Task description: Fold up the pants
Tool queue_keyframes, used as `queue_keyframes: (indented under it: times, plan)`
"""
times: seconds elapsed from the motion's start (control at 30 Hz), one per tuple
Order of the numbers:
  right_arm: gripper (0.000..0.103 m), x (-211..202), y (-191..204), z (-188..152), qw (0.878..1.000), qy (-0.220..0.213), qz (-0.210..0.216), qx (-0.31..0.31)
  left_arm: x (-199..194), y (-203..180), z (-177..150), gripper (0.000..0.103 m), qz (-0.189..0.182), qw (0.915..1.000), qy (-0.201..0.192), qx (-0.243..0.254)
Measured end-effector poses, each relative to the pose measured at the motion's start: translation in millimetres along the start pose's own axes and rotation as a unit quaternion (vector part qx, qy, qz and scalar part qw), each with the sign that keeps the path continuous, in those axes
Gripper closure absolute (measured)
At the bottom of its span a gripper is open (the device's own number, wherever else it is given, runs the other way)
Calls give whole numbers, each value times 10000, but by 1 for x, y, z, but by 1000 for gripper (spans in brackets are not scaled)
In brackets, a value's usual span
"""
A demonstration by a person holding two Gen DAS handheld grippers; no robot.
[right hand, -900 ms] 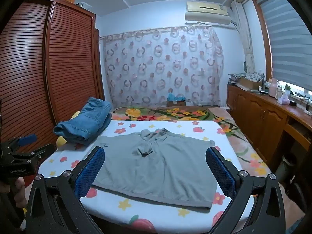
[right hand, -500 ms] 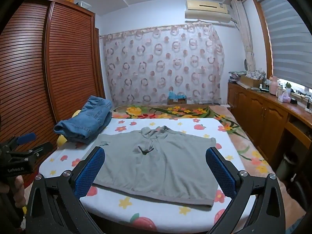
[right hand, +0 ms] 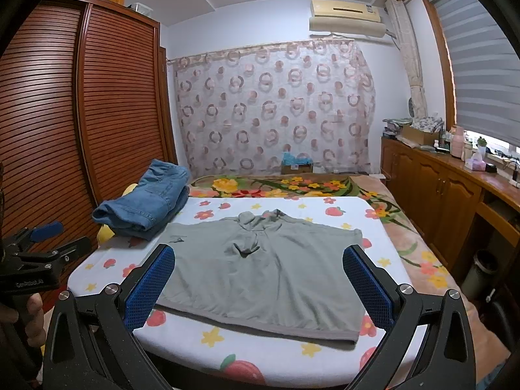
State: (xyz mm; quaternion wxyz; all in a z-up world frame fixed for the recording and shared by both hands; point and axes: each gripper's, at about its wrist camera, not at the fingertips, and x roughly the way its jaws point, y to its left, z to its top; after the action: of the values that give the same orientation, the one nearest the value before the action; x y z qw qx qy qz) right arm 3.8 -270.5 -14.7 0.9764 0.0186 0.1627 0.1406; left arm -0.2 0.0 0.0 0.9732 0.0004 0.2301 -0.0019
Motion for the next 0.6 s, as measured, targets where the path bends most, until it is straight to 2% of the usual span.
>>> queue_keyframes:
  times: [0.6]
  plan:
    - [0, 0, 1, -1, 10000, -16, -11, -27, 0, 0, 0, 0, -3, 10000, -10, -9]
